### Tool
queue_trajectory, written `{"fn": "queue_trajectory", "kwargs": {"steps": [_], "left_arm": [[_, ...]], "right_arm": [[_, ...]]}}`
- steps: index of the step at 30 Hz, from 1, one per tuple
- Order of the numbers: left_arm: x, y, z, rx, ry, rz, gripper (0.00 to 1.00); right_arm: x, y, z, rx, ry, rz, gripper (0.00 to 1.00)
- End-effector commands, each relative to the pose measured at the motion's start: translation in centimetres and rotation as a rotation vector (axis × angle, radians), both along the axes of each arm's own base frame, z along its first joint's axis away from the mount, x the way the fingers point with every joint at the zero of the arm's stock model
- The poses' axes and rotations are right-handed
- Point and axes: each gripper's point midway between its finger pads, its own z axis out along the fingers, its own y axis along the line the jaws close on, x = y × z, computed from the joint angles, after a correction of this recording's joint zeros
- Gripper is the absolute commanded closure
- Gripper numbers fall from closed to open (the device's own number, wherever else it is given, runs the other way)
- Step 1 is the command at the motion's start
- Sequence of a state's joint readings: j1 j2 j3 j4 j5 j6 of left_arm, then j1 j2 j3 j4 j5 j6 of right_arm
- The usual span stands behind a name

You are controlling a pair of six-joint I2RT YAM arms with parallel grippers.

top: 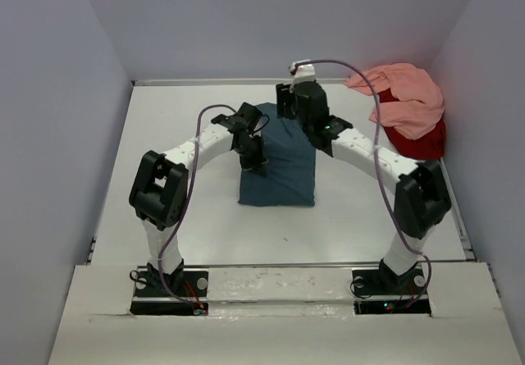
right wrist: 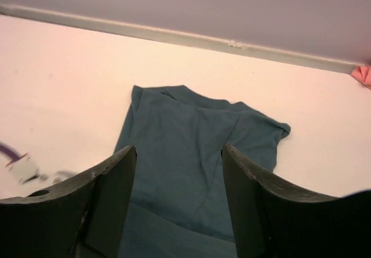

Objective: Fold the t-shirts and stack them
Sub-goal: Grab one side of the 2/3 rectangular tshirt with both arms

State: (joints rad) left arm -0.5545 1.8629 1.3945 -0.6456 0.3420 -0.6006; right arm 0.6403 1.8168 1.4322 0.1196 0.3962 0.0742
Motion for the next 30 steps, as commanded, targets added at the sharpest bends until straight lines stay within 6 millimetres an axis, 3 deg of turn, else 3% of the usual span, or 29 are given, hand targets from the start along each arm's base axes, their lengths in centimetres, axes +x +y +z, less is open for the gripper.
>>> {"fn": "queue_trajectory", "kwargs": {"steps": [1,4,5,7,9,10,11,12,13,16,19,23,30], "left_arm": [[2.6,-1.0,7.4,-0.064,-0.185,-0.037,0.99],[4.1,-1.2,11.4,-0.092,-0.289,-0.031,0.64],[4.4,-0.9,12.1,-0.089,-0.311,-0.028,0.44],[4.0,0.0,12.3,-0.080,-0.316,-0.027,0.37],[3.5,1.2,11.1,-0.060,-0.281,-0.028,0.31],[2.9,1.7,11.0,-0.069,-0.268,-0.033,0.29],[1.5,2.6,8.8,-0.046,-0.208,-0.035,0.24],[1.0,3.3,8.2,-0.059,-0.187,-0.028,0.22],[-0.7,4.3,6.8,-0.059,-0.144,-0.023,0.16],[-3.1,6.2,5.1,-0.102,-0.092,0.023,0.09],[-4.6,7.3,4.1,-0.142,-0.055,0.057,0.09],[-6.2,8.1,2.3,-0.167,-0.029,0.093,0.08],[-6.9,8.2,-0.1,-0.168,0.000,0.095,0.08]], "right_arm": [[-3.0,-4.7,5.2,0.176,0.139,0.000,0.30],[-6.9,-6.4,5.1,0.203,0.277,0.019,0.23],[-8.9,-7.1,4.4,0.186,0.347,0.019,0.22],[-11.8,-6.7,2.6,0.221,0.474,0.053,0.21],[-15.4,-6.9,1.5,0.260,0.585,0.080,0.19],[-17.6,-6.8,-0.8,0.324,0.701,0.079,0.17],[-19.0,-7.1,-1.7,0.362,0.758,0.080,0.15],[-21.6,-6.1,-1.0,0.434,0.808,0.172,0.14],[-23.4,-6.2,-3.2,0.487,0.901,0.155,0.13],[-27.3,-6.2,-4.6,0.606,1.016,0.162,0.11],[-29.1,-7.0,-5.2,0.697,1.069,0.150,0.10],[-31.1,-7.3,-7.6,0.808,1.122,0.154,0.10],[-30.7,-7.1,-11.3,0.852,1.180,0.159,0.10]]}}
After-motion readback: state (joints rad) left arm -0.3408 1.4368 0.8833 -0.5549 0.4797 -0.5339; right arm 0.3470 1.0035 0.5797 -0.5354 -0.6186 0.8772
